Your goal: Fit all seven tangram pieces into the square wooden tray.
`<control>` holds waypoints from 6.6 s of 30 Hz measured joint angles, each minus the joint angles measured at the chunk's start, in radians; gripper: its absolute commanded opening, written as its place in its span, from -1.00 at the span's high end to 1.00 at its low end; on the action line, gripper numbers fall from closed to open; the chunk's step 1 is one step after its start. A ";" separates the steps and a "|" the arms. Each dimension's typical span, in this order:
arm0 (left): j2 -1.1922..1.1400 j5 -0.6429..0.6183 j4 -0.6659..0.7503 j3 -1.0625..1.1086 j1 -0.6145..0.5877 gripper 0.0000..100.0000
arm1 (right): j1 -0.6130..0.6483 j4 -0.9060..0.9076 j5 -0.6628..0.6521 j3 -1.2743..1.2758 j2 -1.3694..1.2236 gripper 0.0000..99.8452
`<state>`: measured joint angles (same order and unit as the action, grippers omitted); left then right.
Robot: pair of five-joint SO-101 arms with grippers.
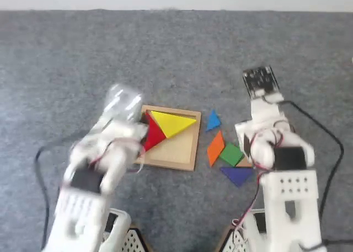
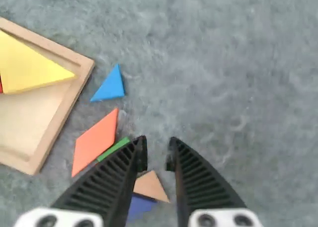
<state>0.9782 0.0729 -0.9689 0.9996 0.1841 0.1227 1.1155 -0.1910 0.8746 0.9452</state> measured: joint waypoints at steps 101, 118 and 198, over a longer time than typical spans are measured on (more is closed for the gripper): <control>-0.718 -0.066 0.249 -0.153 -0.327 0.97 | 0.261 -0.130 0.559 -0.235 -0.793 0.62; -0.718 -0.066 0.249 -0.153 -0.327 0.97 | 0.494 -0.279 1.062 -0.106 -0.852 0.40; -0.718 -0.060 0.249 -0.153 -0.327 0.97 | 0.377 -0.364 0.830 -0.163 -0.770 0.36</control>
<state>0.2601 0.0130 -0.7204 0.8462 -0.1427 0.5002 0.7518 0.6391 0.7119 0.1749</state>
